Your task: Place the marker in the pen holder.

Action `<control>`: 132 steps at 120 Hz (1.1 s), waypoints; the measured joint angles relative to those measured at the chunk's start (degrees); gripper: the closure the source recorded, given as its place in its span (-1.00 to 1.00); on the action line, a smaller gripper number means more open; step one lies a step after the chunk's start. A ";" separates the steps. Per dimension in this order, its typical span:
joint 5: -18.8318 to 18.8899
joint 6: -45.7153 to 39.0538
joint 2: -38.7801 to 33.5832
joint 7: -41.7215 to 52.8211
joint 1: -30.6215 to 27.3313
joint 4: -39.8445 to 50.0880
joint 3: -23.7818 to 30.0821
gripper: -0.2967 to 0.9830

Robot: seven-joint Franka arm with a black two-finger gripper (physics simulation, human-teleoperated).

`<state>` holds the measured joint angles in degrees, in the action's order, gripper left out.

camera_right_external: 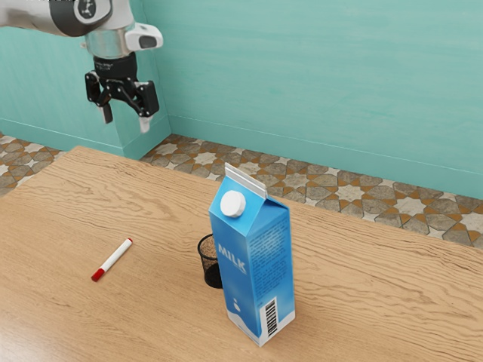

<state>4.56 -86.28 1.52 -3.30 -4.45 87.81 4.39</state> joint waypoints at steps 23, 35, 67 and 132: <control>0.08 -5.17 -2.21 -1.49 2.05 9.38 -2.11 -0.54; -0.06 -7.22 -1.99 -2.32 2.95 16.77 -3.16 -0.54; -1.12 -17.18 0.12 -4.14 1.88 31.59 -3.36 -0.53; -4.70 -34.35 10.47 -2.56 -9.99 35.59 -5.27 -0.52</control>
<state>-0.15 -120.63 11.99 -5.86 -14.44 123.40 -0.88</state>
